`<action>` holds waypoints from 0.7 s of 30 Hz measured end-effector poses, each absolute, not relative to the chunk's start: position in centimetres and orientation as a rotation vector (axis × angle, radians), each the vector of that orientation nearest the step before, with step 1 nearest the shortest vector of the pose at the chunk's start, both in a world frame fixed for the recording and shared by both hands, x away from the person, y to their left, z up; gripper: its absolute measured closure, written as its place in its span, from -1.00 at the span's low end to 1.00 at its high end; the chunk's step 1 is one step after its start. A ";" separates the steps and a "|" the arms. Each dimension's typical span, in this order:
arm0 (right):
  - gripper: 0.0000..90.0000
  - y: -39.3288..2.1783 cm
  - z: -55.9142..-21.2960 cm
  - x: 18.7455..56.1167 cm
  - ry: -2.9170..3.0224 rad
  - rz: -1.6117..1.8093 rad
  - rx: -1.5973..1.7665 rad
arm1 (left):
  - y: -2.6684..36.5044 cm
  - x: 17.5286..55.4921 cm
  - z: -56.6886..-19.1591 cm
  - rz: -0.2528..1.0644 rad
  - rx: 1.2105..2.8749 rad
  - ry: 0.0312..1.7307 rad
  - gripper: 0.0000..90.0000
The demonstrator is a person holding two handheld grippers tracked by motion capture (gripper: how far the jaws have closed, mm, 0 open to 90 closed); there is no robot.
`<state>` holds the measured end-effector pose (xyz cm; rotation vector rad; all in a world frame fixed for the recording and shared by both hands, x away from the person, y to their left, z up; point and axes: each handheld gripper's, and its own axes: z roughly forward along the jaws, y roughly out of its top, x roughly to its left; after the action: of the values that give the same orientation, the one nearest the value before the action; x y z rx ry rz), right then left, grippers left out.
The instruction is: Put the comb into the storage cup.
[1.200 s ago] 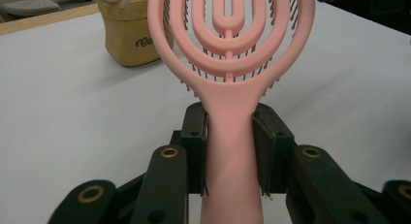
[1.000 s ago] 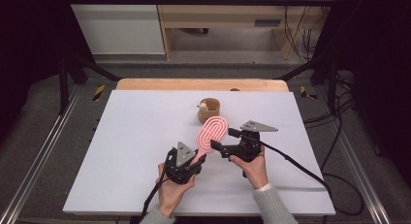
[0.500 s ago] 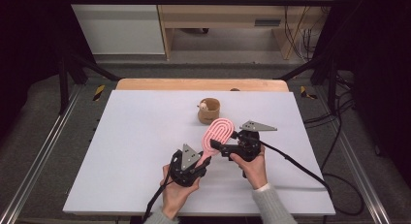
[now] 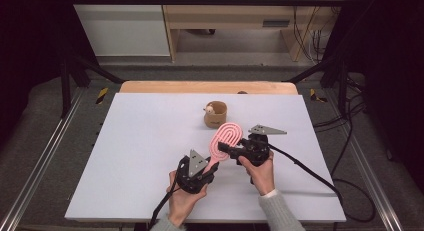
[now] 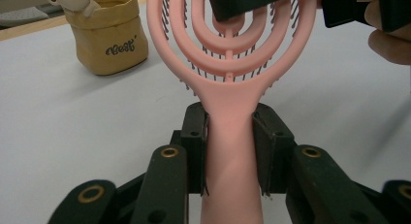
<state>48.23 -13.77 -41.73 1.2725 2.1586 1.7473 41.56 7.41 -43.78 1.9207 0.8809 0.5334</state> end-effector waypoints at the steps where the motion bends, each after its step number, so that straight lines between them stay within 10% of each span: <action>1: -0.05 -13.8 -41.7 48.2 2.155 1.757 1.280 | 7.3 41.6 -43.8 0.533 1.921 0.879 0.53; 21: 0.27 -14.4 -40.9 47.6 2.158 1.846 1.244 | 6.6 41.7 -44.3 0.544 1.939 0.866 0.54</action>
<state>47.63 -14.35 -40.94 1.2436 2.1583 1.8465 41.74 6.64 -44.30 1.9387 0.8657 0.5442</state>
